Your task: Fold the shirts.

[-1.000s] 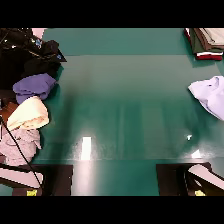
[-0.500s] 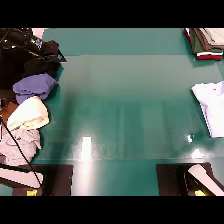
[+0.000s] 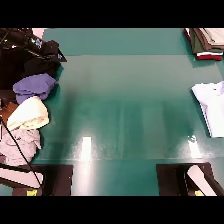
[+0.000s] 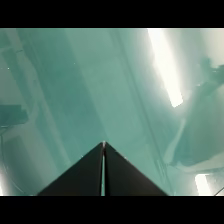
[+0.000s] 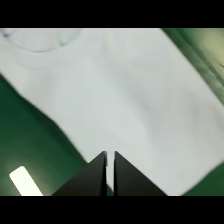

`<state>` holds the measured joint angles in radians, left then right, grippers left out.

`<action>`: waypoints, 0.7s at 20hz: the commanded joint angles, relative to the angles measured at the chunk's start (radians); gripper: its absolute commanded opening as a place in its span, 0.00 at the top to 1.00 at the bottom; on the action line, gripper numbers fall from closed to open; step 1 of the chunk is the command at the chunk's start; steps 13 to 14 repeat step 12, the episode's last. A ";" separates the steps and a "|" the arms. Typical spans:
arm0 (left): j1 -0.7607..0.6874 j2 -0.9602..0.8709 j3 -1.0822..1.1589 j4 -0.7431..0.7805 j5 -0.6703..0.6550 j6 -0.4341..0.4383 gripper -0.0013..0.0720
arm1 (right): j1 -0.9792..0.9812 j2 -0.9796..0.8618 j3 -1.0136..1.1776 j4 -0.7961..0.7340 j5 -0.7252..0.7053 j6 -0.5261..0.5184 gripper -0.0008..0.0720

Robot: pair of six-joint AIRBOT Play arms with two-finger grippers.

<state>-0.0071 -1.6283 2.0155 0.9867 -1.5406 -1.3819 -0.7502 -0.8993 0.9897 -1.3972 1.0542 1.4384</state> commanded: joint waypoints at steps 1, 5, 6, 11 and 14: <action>0.000 0.000 0.000 0.000 0.017 0.001 0.95 | 0.246 0.003 0.055 0.042 0.028 0.001 0.96; 0.000 0.000 0.000 0.000 0.066 0.001 0.95 | 0.492 0.003 0.114 0.043 0.046 0.001 0.96; 0.000 0.000 0.000 0.000 0.078 0.001 0.95 | 0.539 0.003 0.121 0.043 0.048 0.002 0.96; 0.000 0.000 0.000 0.000 0.119 0.001 0.95 | 0.696 0.003 0.126 0.042 0.079 0.017 0.96; 0.000 0.000 0.000 0.000 0.120 0.001 0.95 | 0.708 0.003 0.126 0.042 0.084 0.020 0.96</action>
